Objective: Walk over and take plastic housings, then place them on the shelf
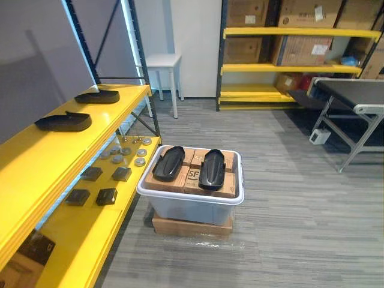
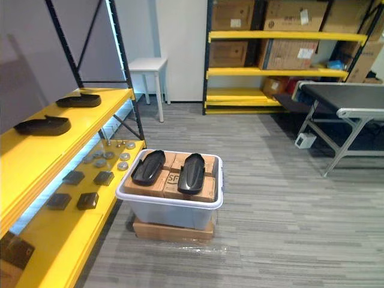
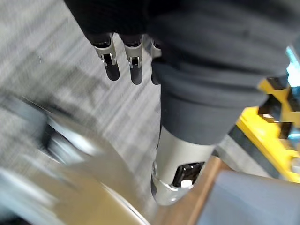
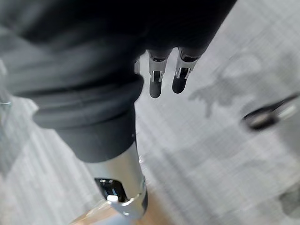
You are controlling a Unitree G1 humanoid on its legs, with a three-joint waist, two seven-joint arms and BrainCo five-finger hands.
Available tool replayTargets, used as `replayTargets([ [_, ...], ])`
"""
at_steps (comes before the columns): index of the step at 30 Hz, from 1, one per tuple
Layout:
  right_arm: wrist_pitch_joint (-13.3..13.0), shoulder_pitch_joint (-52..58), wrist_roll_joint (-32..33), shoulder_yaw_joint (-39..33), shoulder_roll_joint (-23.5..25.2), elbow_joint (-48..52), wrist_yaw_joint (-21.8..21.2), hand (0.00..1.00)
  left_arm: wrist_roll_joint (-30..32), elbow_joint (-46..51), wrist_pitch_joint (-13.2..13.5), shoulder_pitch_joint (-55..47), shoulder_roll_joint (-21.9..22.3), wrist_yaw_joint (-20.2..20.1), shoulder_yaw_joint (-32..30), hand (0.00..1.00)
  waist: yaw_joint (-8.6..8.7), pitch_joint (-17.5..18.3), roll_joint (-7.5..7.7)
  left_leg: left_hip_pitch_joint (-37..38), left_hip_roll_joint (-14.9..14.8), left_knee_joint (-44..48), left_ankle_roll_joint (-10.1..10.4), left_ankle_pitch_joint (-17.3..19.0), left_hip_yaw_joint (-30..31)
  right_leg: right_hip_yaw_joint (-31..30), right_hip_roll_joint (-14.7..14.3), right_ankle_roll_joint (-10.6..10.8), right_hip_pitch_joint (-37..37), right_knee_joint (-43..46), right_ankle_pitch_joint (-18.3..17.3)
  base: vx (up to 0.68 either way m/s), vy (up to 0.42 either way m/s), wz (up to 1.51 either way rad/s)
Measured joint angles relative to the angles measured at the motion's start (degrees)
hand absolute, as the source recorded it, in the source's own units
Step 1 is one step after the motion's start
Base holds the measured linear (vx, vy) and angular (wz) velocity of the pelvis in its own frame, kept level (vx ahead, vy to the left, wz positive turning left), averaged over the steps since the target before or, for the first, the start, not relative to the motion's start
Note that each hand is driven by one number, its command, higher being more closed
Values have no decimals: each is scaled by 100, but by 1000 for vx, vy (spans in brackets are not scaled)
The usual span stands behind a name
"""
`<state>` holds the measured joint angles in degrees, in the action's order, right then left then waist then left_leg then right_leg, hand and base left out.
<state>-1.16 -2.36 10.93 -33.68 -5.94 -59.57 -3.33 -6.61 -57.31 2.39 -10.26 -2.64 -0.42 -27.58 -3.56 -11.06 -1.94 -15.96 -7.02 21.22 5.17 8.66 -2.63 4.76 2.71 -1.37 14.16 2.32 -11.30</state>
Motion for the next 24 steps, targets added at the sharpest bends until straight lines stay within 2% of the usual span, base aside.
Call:
replayTargets([
  [1,-12,44,-1,115,-13,-12,42,0,1,-13,6,-64,-47,13,167,0,-56,53,9,12,68,140,-110,-477,-103,-106,103,160,238,-132,-112,675,275,-55],
  [2,-11,49,-6,240,12,-10,54,0,2,-20,6,-63,-94,10,259,0,-31,74,47,26,151,216,-99,-324,-132,-85,206,177,282,-71,-120,604,231,0],
  [3,-9,78,-31,399,-1,-8,53,0,3,-5,30,34,-110,-1,454,0,15,91,87,82,265,228,-250,-152,-63,-96,312,186,116,447,-118,594,241,22],
  [5,-8,67,-99,560,16,-7,123,0,6,-8,49,149,-108,-25,609,0,-9,50,114,367,289,211,-284,-93,-114,-264,402,311,-552,2102,-112,572,230,-5],
  [6,-10,28,-138,810,16,-3,174,0,5,-10,39,150,-160,-19,688,0,10,-60,175,757,297,94,-387,75,-117,-315,499,998,-1194,3760,317,529,142,-10],
  [7,-9,-1,-226,980,21,39,199,0,-1,-12,12,184,-277,7,865,0,96,-163,217,1210,302,-61,-401,124,-87,-342,515,962,-1559,4627,39,520,103,5],
  [8,-10,39,-231,1049,10,96,233,0,-11,-8,13,192,-322,12,963,0,122,-179,199,1434,294,-213,-400,123,-52,-267,494,846,-1659,4649,-131,508,41,29],
  [9,-13,112,-247,1211,-10,335,304,0,-69,14,30,224,-362,11,1068,0,135,-193,165,1865,207,-538,-397,122,-40,-165,382,677,-1874,4260,-349,586,-36,23],
  [11,-14,263,-356,1521,10,1046,437,0,-170,38,61,377,-422,29,1064,0,151,-182,180,2093,59,-737,-346,150,4,-201,126,602,-2245,2813,-338,513,-99,29],
  [12,-19,352,-511,1696,11,1565,547,0,-183,150,109,396,-452,38,1113,0,198,-145,285,2092,99,-756,-225,221,80,-480,4,580,-2410,1555,157,359,-137,47],
  [13,-23,458,-668,1731,18,1843,628,0,-195,192,134,396,-464,47,1118,0,258,-113,371,2090,165,-746,-121,289,171,-586,9,562,-2429,1278,1097,556,-213,48],
  [14,-29,551,-1093,1823,-57,2400,810,0,-217,171,145,428,-239,98,1110,0,242,-82,188,2100,4,-792,-95,305,331,-549,-114,342,-2403,1297,1081,364,-135,21],
  [16,-31,548,-1432,1948,-41,3116,941,0,-217,179,154,411,-83,143,1110,0,196,-99,118,1997,-69,-838,-72,245,366,-553,-192,303,-2390,1049,1092,349,-151,0],
  [17,-64,536,-1649,2057,-9,3782,1072,0,-222,185,162,513,28,174,1153,0,276,-205,102,1895,-118,-902,62,123,506,-375,-198,261,-2403,984,1071,272,-139,30],
  [19,-110,607,-1855,2091,1,4348,1227,0,-219,170,174,715,86,251,1426,0,333,-251,101,1597,-117,-817,257,-10,562,-19,-91,249,-2390,844,1064,162,-109,85],
  [20,-134,621,-1862,2092,1,4532,1309,0,-190,176,194,770,83,266,1505,0,332,-282,99,1489,-97,-713,258,-24,559,89,-43,249,-2377,774,1064,142,-93,101],
  [21,-162,472,-1956,2143,-1,4884,1482,0,-144,223,251,924,69,309,1583,0,277,-512,110,1258,-19,-311,257,-32,568,222,50,233,-2222,593,1075,102,-45,60],
  [23,-238,126,-2051,2255,5,5025,1636,0,-113,222,262,1028,44,398,1633,0,243,-682,112,932,34,-11,264,97,569,267,164,222,-2208,517,1090,40,31,35],
  [24,-244,-243,-2052,2326,-28,5007,1743,0,-110,223,265,1063,24,473,1809,0,260,-802,12,845,44,-343,168,21,573,341,142,234,-2255,511,1098,-14,100,19],
])
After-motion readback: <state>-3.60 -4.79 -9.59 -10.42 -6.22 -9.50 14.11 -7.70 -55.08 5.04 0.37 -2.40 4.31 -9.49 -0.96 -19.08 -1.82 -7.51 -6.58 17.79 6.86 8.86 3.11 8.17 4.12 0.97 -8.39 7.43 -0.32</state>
